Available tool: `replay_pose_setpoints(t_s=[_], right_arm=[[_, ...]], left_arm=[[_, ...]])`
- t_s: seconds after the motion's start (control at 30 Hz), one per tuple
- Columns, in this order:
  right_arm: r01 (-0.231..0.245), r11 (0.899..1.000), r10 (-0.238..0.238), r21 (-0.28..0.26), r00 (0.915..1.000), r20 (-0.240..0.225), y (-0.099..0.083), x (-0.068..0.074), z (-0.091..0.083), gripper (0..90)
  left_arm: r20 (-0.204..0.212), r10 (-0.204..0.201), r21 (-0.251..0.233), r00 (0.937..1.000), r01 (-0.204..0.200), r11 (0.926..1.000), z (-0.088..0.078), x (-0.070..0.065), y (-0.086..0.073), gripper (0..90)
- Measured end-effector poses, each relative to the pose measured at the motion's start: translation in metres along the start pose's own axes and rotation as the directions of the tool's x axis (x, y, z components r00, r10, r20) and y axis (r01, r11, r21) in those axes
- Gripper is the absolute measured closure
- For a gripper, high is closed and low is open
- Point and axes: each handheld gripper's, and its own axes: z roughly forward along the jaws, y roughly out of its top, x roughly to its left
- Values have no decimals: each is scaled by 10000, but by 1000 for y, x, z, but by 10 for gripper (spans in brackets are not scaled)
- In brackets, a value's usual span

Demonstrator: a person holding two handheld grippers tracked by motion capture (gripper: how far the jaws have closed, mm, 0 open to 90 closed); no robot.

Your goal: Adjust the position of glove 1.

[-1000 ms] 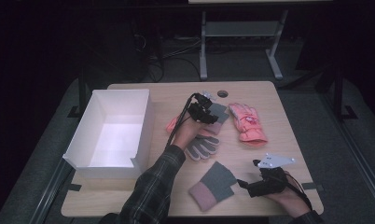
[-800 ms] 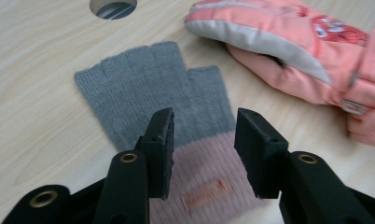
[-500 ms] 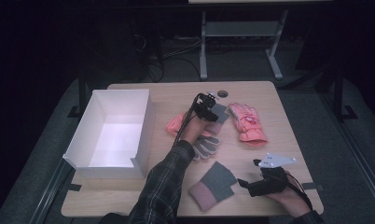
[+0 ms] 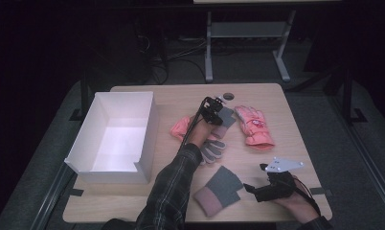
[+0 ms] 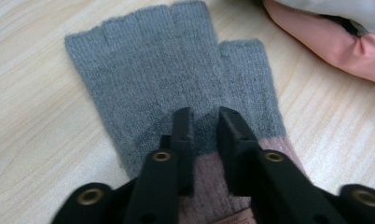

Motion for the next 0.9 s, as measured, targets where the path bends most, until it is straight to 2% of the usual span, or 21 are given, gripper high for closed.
replay_pose_setpoints(t_s=[0.2, 0.43, 0.53, 0.77, 0.8, 0.9], right_arm=[[-26, 10000, 26, 35, 10000, 22, 0, 0, 0, 36], [-86, 10000, 85, 36, 10000, 28, 0, -1, -1, 36], [-82, 10000, 82, 33, 10000, 26, 0, -2, -1, 36], [-122, 9999, 122, -1, 9999, 30, -1, -2, -1, 36], [-113, 9999, 113, 0, 9999, 29, -1, -2, -1, 36], [-116, 9999, 116, 1, 9999, 40, -1, -2, -1, 36]], left_arm=[[143, 104, 181, 9998, -106, 9998, -1, 1, 1, 854], [736, -340, 38, 9967, 338, 9994, -5, 8, 1, 866], [864, -449, -91, 9952, 458, 9989, -8, 10, 2, 869], [899, -233, -438, 9957, 273, 9987, -23, 9, 7, 870], [887, -107, -367, 9960, 140, 9992, -26, 10, 8, 870], [945, -58, -448, 9955, 101, 9989, -33, 11, 8, 870]])
